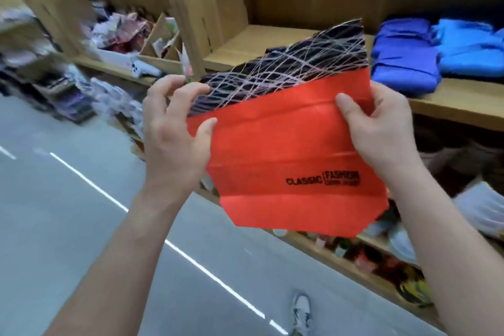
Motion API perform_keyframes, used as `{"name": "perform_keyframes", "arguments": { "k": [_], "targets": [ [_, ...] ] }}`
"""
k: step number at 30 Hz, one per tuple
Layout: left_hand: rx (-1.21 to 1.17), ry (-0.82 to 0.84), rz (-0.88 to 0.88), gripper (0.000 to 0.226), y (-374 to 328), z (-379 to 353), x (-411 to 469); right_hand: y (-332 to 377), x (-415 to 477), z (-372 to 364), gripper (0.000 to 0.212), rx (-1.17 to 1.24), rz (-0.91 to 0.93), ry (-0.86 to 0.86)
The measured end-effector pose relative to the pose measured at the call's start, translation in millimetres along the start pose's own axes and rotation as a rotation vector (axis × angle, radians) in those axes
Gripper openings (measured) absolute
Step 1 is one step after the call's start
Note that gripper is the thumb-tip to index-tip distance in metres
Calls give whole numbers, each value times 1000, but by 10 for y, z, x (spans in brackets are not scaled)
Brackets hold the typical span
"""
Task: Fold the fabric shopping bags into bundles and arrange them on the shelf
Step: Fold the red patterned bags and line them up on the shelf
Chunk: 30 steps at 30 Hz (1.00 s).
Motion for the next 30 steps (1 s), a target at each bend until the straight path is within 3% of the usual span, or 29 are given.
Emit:
{"name": "perform_keyframes", "arguments": {
  "k": [2, 5, 9, 11, 14, 18, 21, 23, 24, 26, 28, 29, 30],
  "targets": [
    [-29, 24, -19, 39, 162, -140, 89, 96, 313, -14, 8, 40, 55, -109],
    [-104, 220, -44, 46, 337, -551, 198, 234, 810, -16, 9, 110, 118, -238],
    [-38, 631, -178, 99, 545, -1241, 362, 327, 1434, -10, 8, 184, 159, -346],
    [98, 756, -242, 111, 696, -1517, 482, 333, 1721, -30, 10, 178, 168, -371],
    [233, 816, -307, 107, 921, -1862, 722, 195, 2105, -153, 16, 137, 105, -390],
    [220, 893, -373, 87, 1189, -2219, 1009, -120, 2377, -372, 7, 16, 19, -435],
    [92, 965, -411, 75, 1311, -2384, 1181, -161, 2329, -467, 53, -257, -15, -481],
    [121, 961, -465, 67, 1316, -2463, 1333, -22, 2173, -573, 81, -420, 15, -389],
    [166, 945, -521, 60, 1296, -2505, 1394, 35, 2088, -668, 85, -470, 22, -255],
    [229, 907, -632, 53, 1237, -2582, 1505, -3, 1873, -962, 86, -553, -118, 197],
    [240, 946, -651, 48, 1238, -2595, 1633, -223, 1587, -1163, 73, -737, -301, 507],
    [218, 971, -632, 43, 1278, -2575, 1716, -329, 1538, -1160, 54, -782, -323, 504],
    [185, 995, -600, 33, 1339, -2538, 1802, -382, 1563, -1106, 28, -734, -310, 376]
  ]
}}
Point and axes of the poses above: each hand's wrist, its own x-axis towards the middle knuckle, its own z-axis out of the back of the hand, y = z × x, the point moved 8 cm from there along x, towards the middle knuckle, and after that the axes turned 11 degrees about -z, right-handed, at the moved point
